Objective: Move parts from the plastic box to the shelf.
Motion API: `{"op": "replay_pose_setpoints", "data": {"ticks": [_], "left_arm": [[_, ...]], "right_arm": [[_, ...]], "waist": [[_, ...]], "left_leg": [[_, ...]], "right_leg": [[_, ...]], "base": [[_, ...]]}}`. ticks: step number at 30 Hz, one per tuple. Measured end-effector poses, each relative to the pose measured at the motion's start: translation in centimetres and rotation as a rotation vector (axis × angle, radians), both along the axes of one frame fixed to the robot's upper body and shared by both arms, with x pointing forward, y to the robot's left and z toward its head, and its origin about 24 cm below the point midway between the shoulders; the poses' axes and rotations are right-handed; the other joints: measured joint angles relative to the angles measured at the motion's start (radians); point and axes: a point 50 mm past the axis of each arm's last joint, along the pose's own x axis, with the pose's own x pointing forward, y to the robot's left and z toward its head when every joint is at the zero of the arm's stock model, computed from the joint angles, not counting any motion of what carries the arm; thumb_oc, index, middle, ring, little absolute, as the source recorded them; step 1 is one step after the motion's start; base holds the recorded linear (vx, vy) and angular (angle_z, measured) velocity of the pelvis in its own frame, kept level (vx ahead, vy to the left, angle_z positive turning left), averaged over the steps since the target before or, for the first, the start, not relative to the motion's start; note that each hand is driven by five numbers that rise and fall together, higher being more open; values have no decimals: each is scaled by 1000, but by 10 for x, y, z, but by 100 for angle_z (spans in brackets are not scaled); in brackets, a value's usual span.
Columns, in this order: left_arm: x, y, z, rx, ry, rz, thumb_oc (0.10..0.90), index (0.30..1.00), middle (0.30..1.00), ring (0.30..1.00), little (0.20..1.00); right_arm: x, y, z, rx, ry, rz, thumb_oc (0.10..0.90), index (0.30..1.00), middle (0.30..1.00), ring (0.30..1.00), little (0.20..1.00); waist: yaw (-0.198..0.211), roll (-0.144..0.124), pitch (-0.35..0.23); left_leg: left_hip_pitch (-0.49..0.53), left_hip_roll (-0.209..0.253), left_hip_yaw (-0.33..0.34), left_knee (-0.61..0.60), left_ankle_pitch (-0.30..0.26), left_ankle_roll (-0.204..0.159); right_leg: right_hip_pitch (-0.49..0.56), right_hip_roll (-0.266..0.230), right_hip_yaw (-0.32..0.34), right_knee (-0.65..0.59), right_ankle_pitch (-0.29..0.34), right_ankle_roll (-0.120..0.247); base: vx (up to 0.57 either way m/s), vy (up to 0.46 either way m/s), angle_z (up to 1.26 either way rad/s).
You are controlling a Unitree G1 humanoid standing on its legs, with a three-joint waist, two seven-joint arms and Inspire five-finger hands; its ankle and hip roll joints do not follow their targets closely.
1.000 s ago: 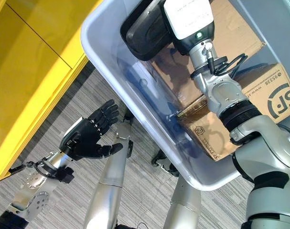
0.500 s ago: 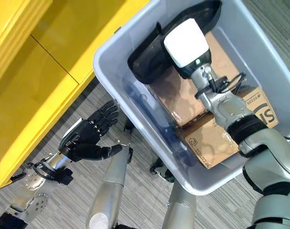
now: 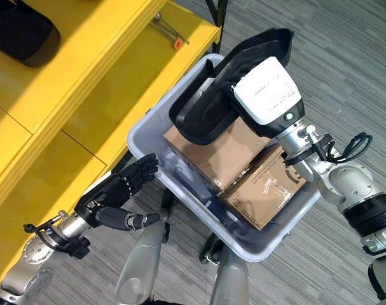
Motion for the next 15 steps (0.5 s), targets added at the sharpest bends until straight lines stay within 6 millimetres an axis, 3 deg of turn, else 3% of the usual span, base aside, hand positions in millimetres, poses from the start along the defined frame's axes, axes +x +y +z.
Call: {"op": "replay_pose_setpoints", "data": {"ticks": [2, 4, 6, 8, 11, 14, 15], "left_arm": [[0, 1, 0, 0, -3, 3, 900, 1000, 1000, 1000, 1000], [0, 1, 3, -3, -15, -4, 900, 1000, 1000, 1000, 1000], [-2, -1, 2, 16, -12, -72, 900, 1000, 1000, 1000, 1000], [-3, -6, 7, 22, -38, -110, 900, 1000, 1000, 1000, 1000], [9, -6, 49, 183, -232, -146, 900, 1000, 1000, 1000, 1000], [22, -6, 90, 220, -452, -55, 900, 1000, 1000, 1000, 1000], [23, -5, 93, 223, -468, -48, 900, 1000, 1000, 1000, 1000]], "right_arm": [[-4, 2, 0, -1, 25, 16, 400, 300, 300, 300, 300], [-7, 4, 11, 14, -2, 34, 400, 300, 300, 300, 300], [-10, 10, 18, 69, 63, 60, 400, 300, 300, 300, 300], [-13, 13, 19, 91, 121, 66, 400, 300, 300, 300, 300], [-11, 11, 17, 147, 285, 1, 400, 300, 300, 300, 300], [-6, 4, 15, 244, 412, -89, 400, 300, 300, 300, 300], [-5, 3, 14, 254, 425, -98, 400, 300, 300, 300, 300]], "waist": [[-2, 1, -1], [-4, 2, -5], [-17, 3, -6], [-34, 1, -15], [-64, 1, -35], [-98, 0, -65], [-99, 0, -67]], "left_leg": [[83, -5, 5, -38, -11, 11], [100, -3, 7, -56, -17, 14], [161, -5, 22, -128, 0, 27], [196, -9, 35, -158, 0, 33], [257, -14, 52, -206, 12, 33], [289, -18, 68, -235, 13, 37], [293, -18, 70, -238, 14, 38]], "right_leg": [[93, 7, -2, -71, 15, 17], [111, 0, 4, -103, 20, 8], [168, 6, 5, -177, 59, 36], [203, 5, 13, -227, 78, 41], [275, 14, 21, -313, 117, 67], [310, 16, 34, -370, 141, 81], [313, 18, 35, -374, 144, 84]], "base": [[152, 65, 2], [172, 135, -8], [153, 128, -11], [174, 129, -9], [116, 75, -12], [96, 50, -13], [80, 27, -15]]}}
